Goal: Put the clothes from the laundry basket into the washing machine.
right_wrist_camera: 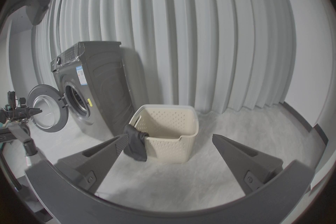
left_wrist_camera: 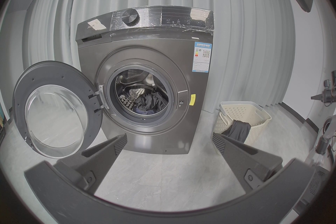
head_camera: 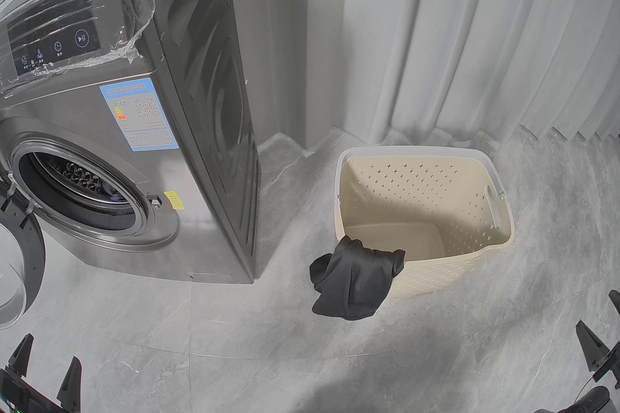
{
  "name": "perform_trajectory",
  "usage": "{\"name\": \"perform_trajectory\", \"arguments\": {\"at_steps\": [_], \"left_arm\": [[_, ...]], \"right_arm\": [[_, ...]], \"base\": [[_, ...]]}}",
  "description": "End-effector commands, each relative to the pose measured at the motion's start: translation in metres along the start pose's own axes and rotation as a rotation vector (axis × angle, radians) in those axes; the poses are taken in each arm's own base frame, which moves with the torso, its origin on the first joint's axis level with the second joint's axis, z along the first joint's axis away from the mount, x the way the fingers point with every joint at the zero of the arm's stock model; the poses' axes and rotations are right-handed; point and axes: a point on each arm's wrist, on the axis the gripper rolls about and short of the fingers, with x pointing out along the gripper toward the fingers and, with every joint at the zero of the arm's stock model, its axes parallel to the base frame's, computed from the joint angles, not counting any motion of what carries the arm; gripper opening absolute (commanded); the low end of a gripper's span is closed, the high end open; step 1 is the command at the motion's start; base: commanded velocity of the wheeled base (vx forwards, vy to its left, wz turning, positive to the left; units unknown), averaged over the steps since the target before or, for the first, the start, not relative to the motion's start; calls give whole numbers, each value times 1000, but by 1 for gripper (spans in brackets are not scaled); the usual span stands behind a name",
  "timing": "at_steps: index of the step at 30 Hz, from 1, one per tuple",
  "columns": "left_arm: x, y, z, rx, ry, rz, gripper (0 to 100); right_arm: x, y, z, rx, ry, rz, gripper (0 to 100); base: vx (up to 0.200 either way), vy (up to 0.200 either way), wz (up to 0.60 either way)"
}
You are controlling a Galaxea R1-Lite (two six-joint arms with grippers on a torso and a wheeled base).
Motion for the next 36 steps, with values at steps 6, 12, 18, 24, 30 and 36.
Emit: {"name": "perform_trajectory", "arguments": {"at_steps": [6, 12, 18, 24, 30, 36], "left_arm": [[1, 0, -5, -2, 8, 1, 100], [1, 0, -5, -4, 8, 1, 100], [1, 0, -5, -5, 8, 1, 100], [1, 0, -5, -5, 8, 1, 100], [1, 0, -5, -5, 8, -1, 100], [1, 0, -5, -5, 8, 1, 100]], "right_arm": [[93, -1, 16, 53, 343, 247, 100], [119, 17, 13, 52, 435, 360, 100], [153, 32, 12, 109, 483, 371, 100], [183, 42, 0, 114, 489, 353, 100], [220, 62, -23, 125, 478, 340, 100], [236, 78, -37, 102, 457, 332, 100]], "base": [[0, 0, 0], [0, 0, 0], [0, 0, 0], [0, 0, 0], [0, 0, 0], [0, 0, 0]]}}
